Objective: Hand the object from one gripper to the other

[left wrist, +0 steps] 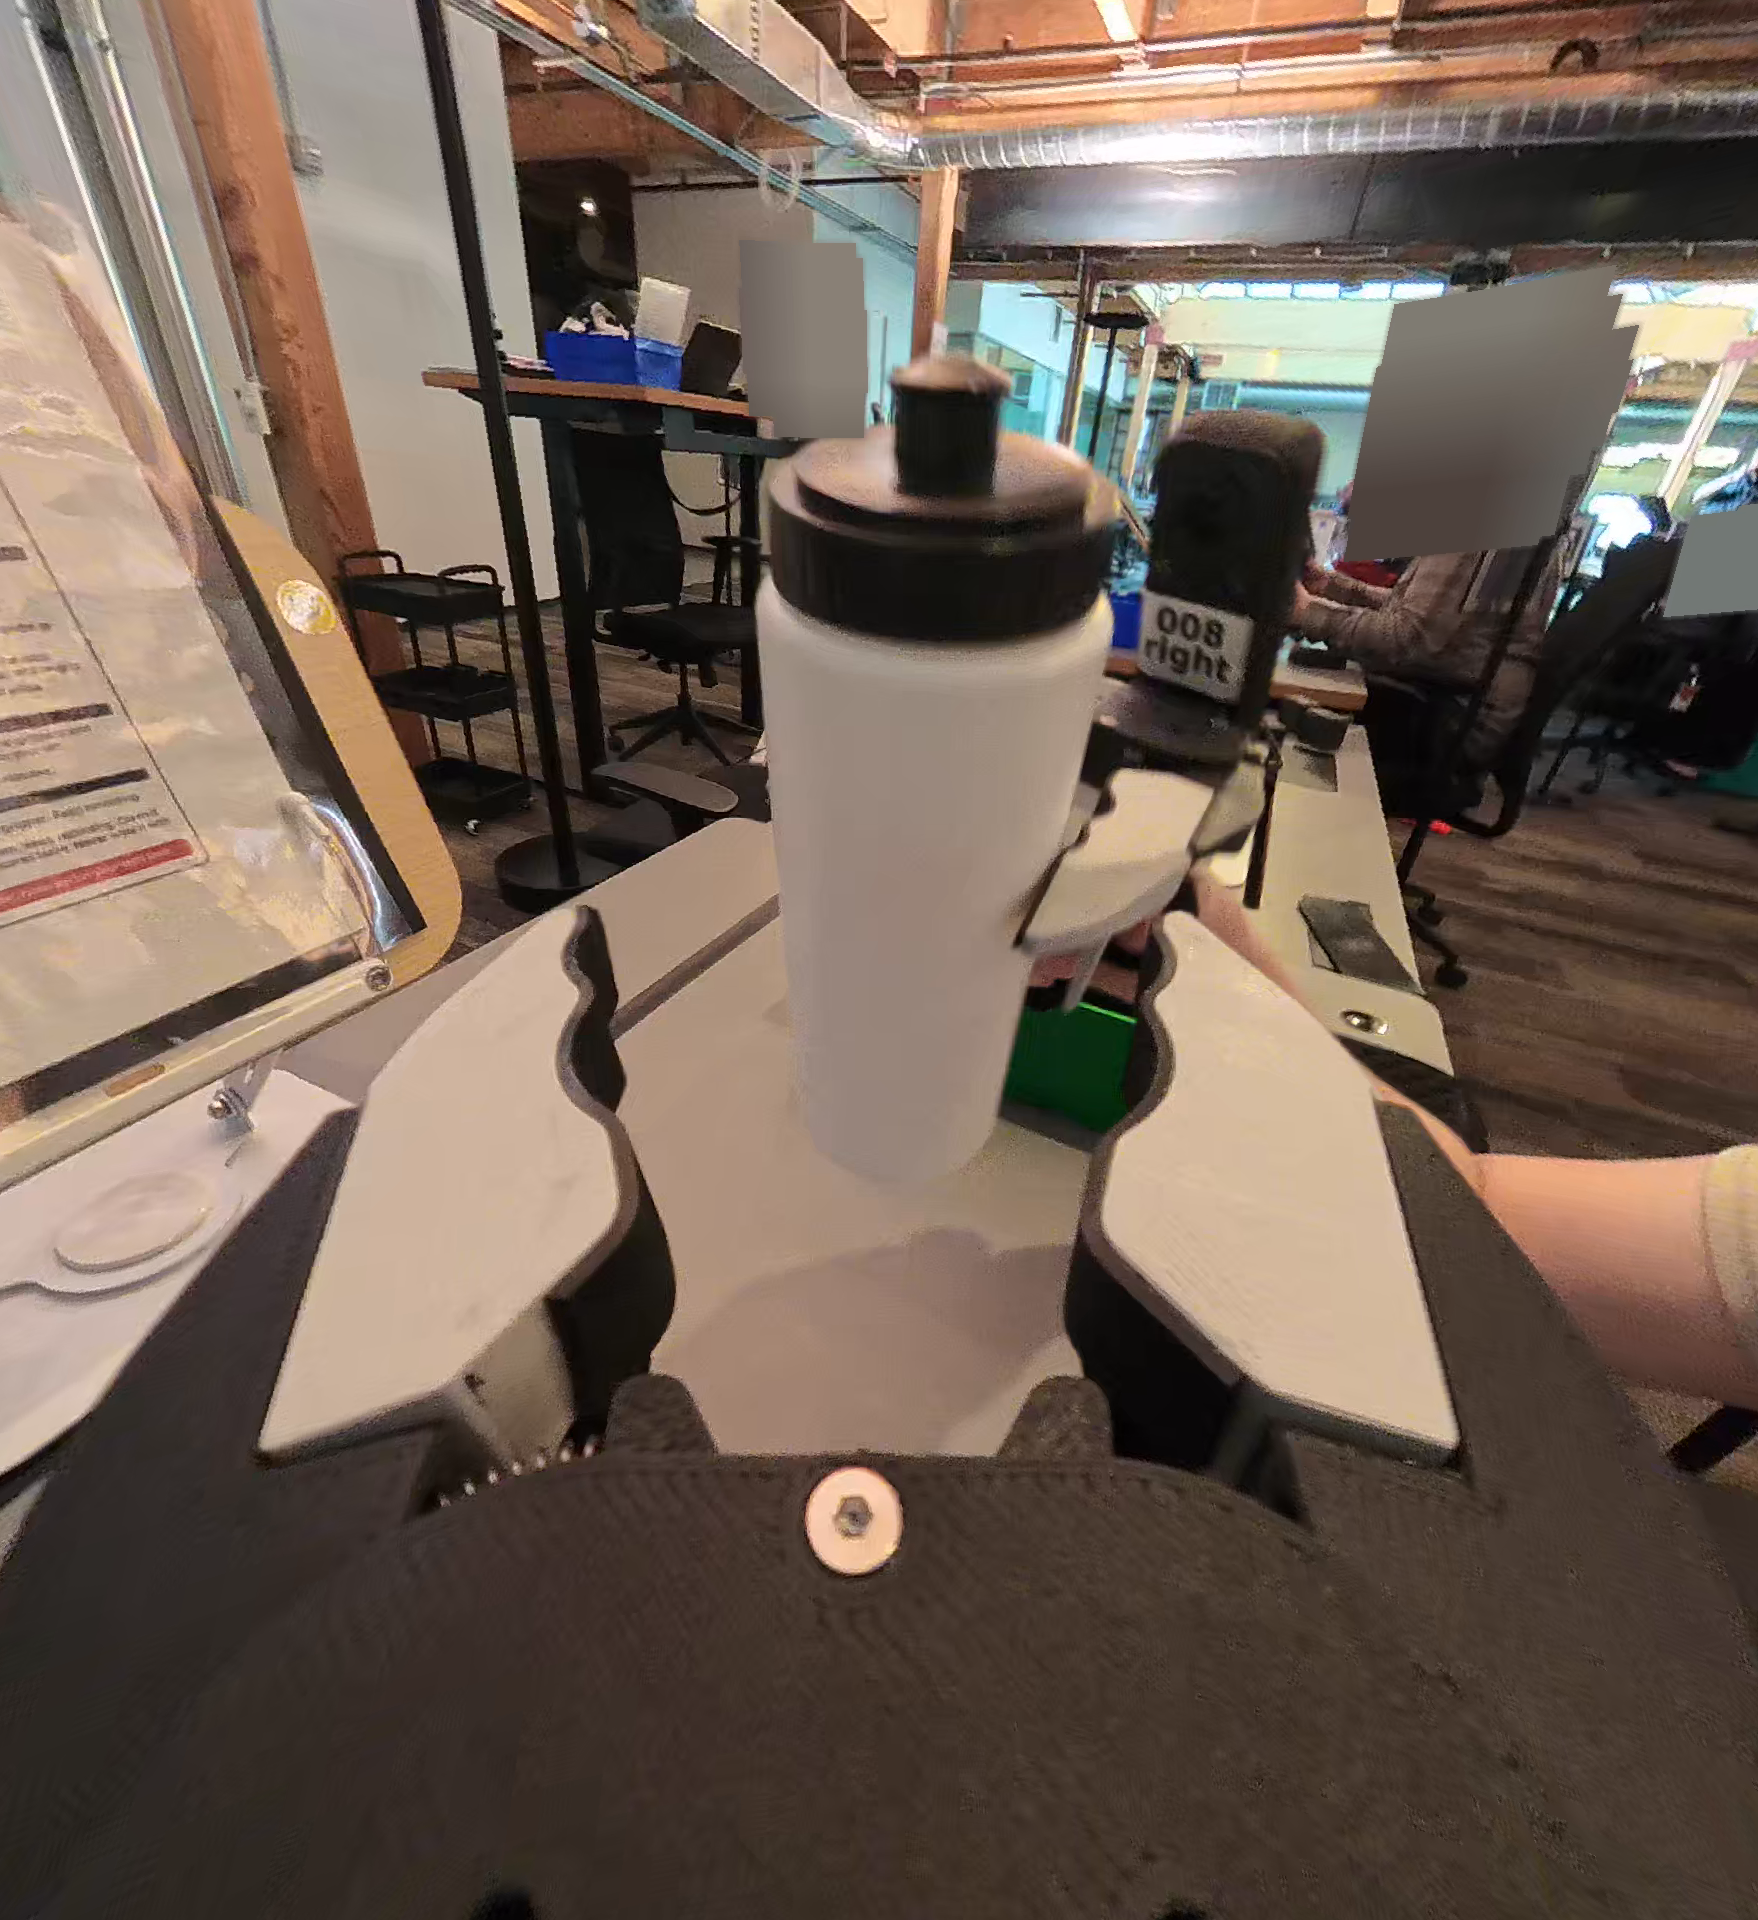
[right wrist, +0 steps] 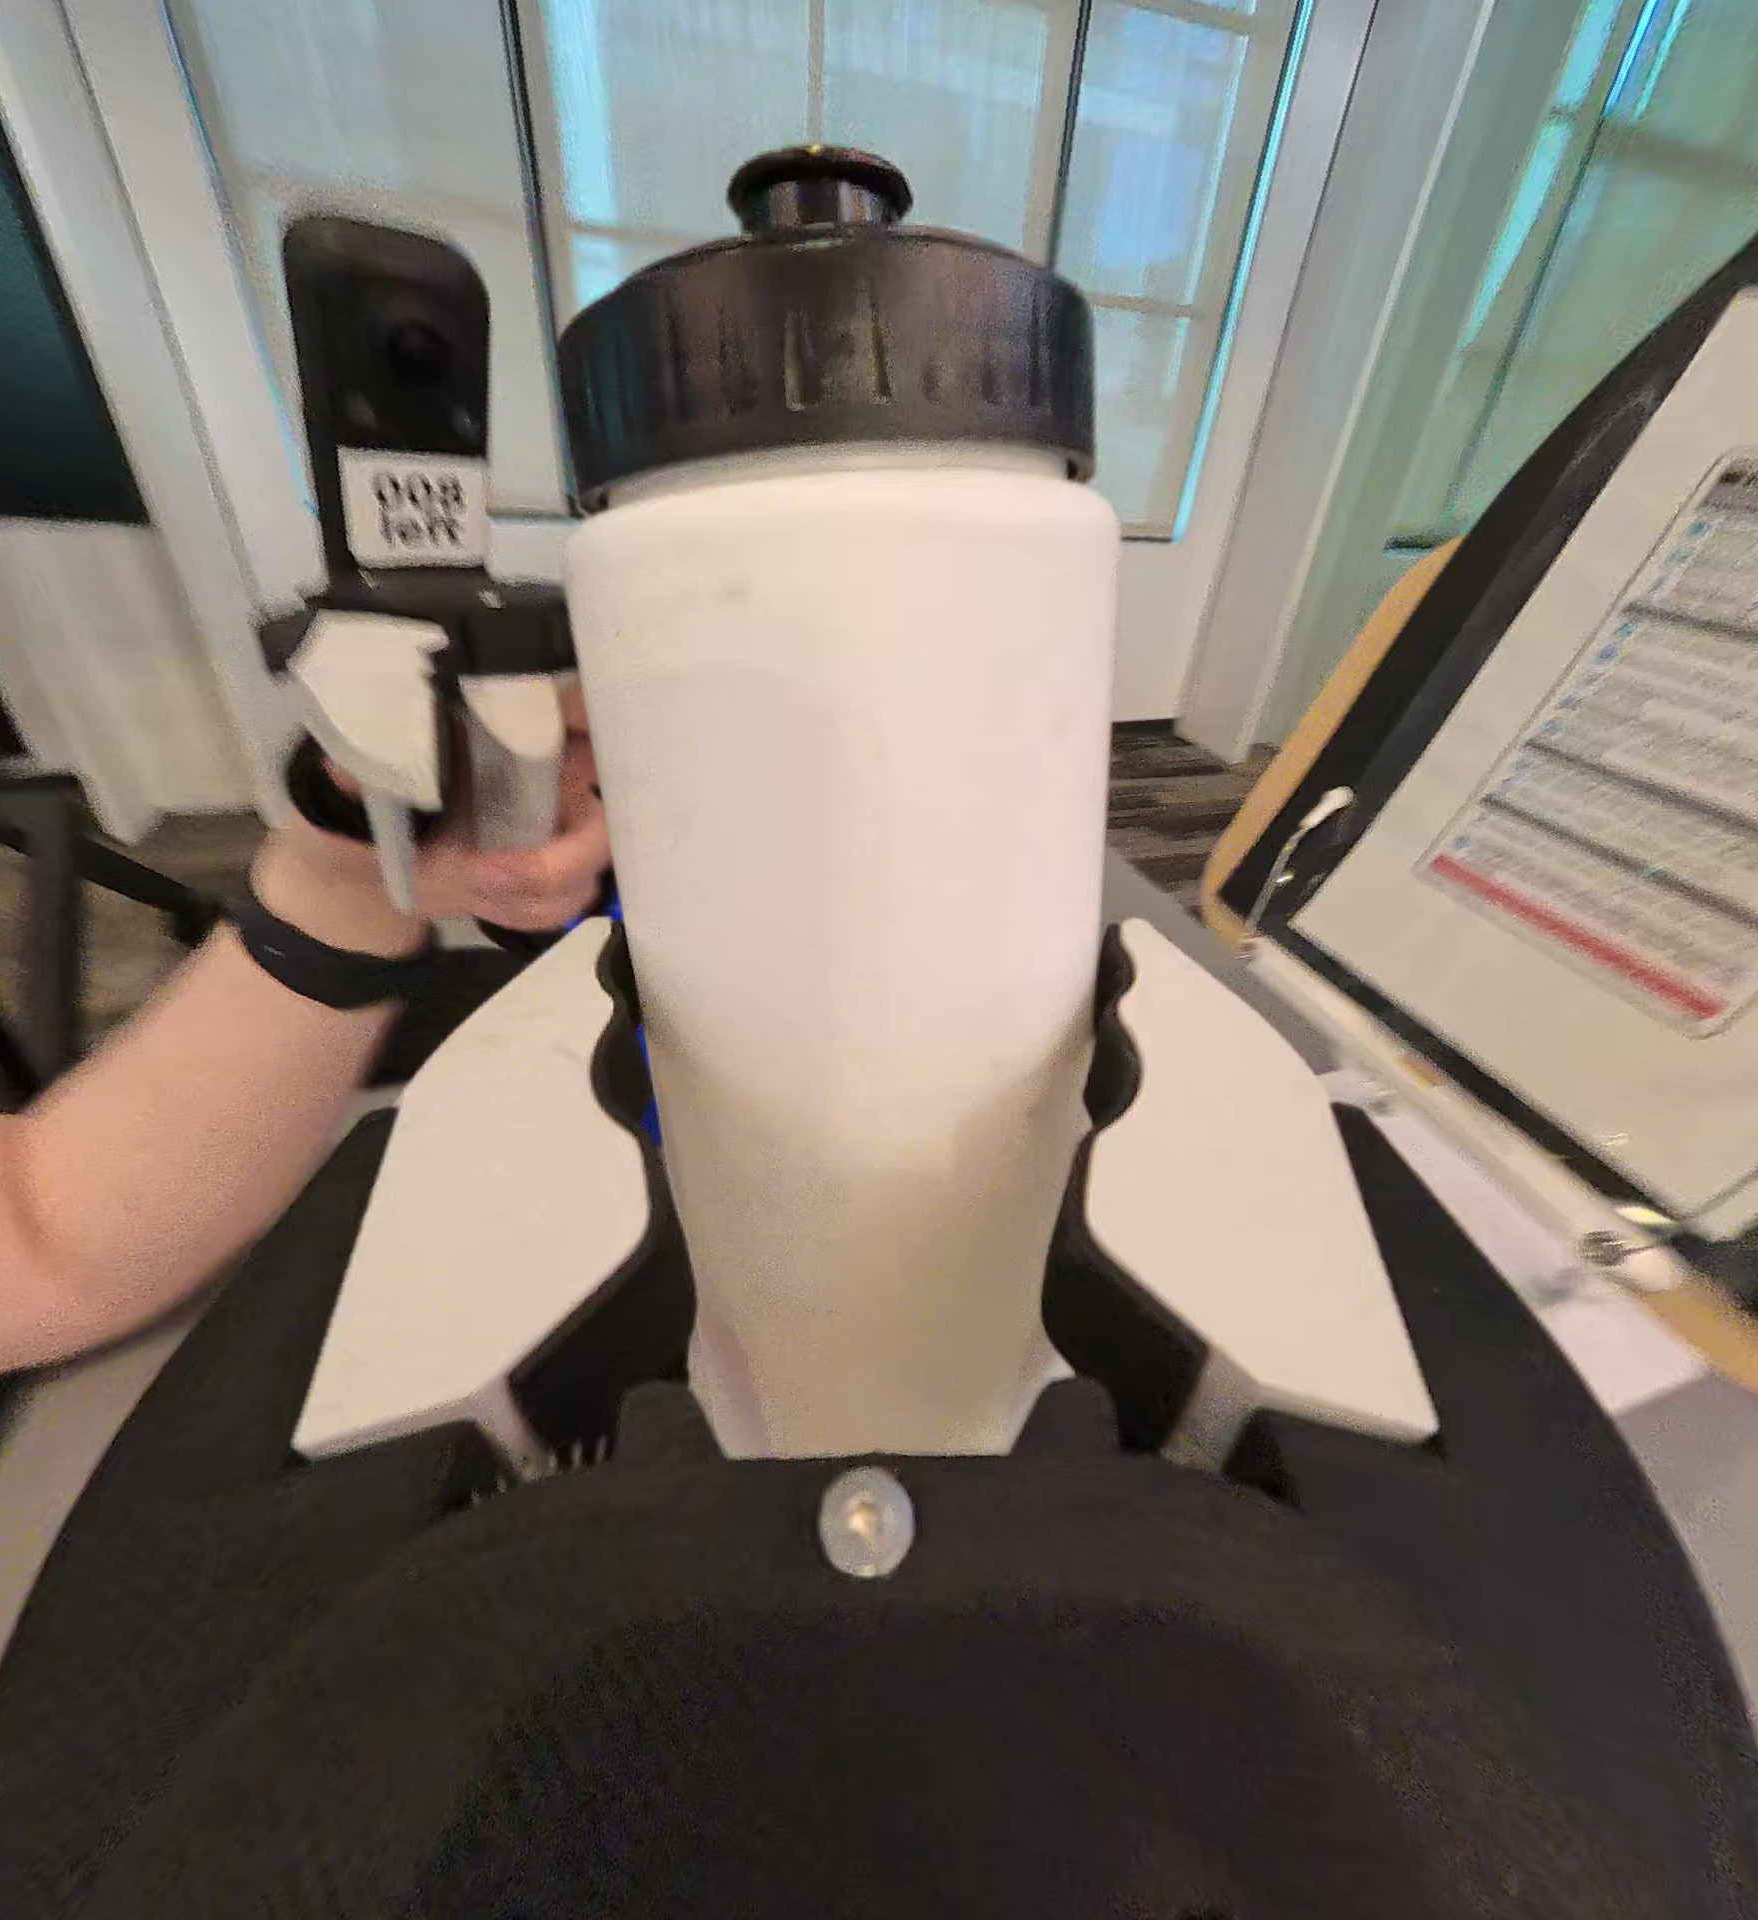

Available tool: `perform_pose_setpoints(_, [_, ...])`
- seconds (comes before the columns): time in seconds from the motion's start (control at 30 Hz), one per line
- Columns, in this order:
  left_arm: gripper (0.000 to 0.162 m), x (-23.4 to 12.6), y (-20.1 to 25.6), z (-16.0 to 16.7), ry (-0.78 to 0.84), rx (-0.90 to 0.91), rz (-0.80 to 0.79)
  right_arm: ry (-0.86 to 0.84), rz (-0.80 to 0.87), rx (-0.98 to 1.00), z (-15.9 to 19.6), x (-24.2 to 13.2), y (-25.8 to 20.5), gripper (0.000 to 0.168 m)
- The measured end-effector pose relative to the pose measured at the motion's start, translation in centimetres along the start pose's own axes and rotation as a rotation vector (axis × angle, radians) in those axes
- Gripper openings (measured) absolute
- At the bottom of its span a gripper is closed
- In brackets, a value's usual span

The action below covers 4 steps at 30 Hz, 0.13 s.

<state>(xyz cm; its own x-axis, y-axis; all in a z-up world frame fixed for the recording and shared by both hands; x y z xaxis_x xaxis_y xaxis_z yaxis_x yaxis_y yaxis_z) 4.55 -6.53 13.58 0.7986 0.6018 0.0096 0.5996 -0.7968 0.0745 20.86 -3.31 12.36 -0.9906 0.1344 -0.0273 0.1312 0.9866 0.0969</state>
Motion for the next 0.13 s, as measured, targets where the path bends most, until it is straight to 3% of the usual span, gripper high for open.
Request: perform_pose_setpoints(0.13, [0.096, -0.97, 0.27, -1.16, 0.042, -0.084, -0.004, -0.092, 0.136, -0.337, 0.26, 0.98, -0.87, 0.085])
Point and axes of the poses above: each gripper's, where its closed fingertips meet, x out along the fingers, z out of its underside, y = z × x across the jaws, the point moved 7 cm from there along -x, back along the fingers, and after that the axes turned 12 degrees about -z, right-handed, at the moved point
